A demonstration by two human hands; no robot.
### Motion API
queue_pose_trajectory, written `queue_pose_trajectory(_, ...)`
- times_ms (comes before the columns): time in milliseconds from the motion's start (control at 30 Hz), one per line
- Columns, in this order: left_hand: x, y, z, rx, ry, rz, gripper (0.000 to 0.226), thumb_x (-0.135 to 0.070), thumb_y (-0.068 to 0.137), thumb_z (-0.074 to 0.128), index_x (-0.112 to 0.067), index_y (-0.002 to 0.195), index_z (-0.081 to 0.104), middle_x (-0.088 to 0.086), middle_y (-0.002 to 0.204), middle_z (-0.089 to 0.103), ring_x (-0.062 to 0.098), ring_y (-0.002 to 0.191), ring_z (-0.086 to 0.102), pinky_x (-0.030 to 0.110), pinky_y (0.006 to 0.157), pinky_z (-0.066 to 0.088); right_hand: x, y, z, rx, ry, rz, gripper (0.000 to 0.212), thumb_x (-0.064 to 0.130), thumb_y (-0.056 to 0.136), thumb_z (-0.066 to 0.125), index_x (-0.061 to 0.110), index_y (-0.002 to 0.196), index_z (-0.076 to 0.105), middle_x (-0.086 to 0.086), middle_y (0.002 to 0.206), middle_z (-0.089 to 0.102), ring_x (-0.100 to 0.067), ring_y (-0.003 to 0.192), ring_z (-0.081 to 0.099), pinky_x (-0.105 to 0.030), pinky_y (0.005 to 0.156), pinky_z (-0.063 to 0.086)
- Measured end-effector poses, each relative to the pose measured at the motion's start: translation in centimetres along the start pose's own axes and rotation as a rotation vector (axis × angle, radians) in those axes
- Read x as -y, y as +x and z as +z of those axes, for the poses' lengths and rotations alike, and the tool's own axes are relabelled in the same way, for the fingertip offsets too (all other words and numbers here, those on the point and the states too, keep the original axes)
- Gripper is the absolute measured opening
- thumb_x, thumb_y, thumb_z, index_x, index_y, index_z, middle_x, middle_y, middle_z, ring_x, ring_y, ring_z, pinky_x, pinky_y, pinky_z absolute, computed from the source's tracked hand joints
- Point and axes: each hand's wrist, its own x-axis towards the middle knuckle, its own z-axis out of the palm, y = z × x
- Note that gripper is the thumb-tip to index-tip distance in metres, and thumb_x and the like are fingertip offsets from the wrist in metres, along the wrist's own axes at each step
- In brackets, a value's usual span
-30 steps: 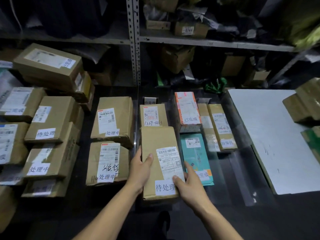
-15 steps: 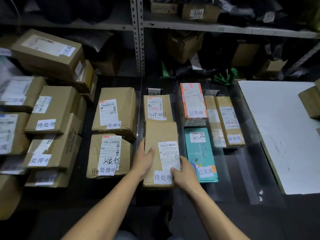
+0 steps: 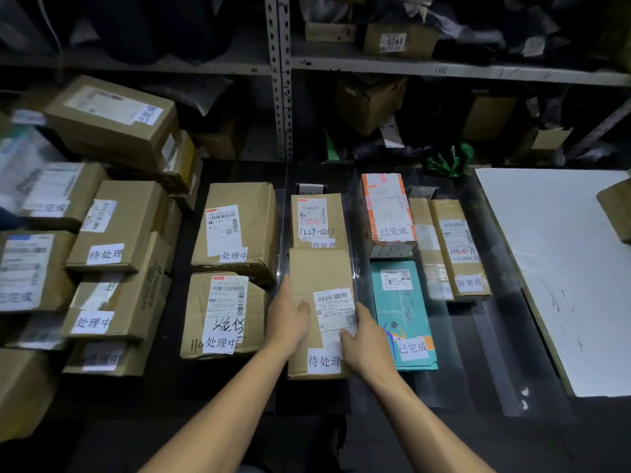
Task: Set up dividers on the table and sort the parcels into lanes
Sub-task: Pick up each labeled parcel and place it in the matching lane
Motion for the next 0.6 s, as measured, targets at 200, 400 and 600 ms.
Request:
queue_pose_trajectory(200, -0.6, 0.2, -5.2, -0.079, -0.168, 0.06, 0.067, -0.027, 0.097, 0.059, -0.023, 0.154, 0.024, -0.004, 0.156, 0.036, 0.015, 0.143, 0.034, 0.027, 0.109, 0.029, 6.5, -0.1, 1.0, -0.052, -0.016, -0.231, 0.059, 0.019, 0.098, 0.056, 0.017, 0.152, 0.033, -0.002, 0.151, 0.046, -0.018, 0.138, 0.043, -0.011, 0.099, 0.026)
queue_pose_trajectory(400, 1.6, 0.2, -14.9, -0.215, -0.341, 0.092, 0.06, -0.019, 0.097, 0.059, -0.02, 0.151, 0.032, -0.003, 0.151, 0.043, 0.001, 0.133, 0.038, 0.029, 0.112, 0.033, 14.9, -0.5, 6.0, 0.015, 0.008, -0.449, 0.056, 0.021, 0.096, 0.061, 0.017, 0.148, 0.041, 0.002, 0.143, 0.055, 0.005, 0.123, 0.052, -0.007, 0.095, 0.034)
queue_pose_trajectory(600, 6.7, -0.6, -24.7, -0.385, -0.396, 0.058, 0.061, -0.016, 0.096, 0.061, -0.016, 0.15, 0.034, -0.003, 0.15, 0.042, 0.0, 0.132, 0.037, 0.028, 0.113, 0.032, 21.4, -1.3, 14.4, 0.163, -0.021, -0.535, 0.059, 0.026, 0.097, 0.06, 0.02, 0.15, 0.037, 0.001, 0.147, 0.051, -0.013, 0.133, 0.05, -0.035, 0.111, 0.04)
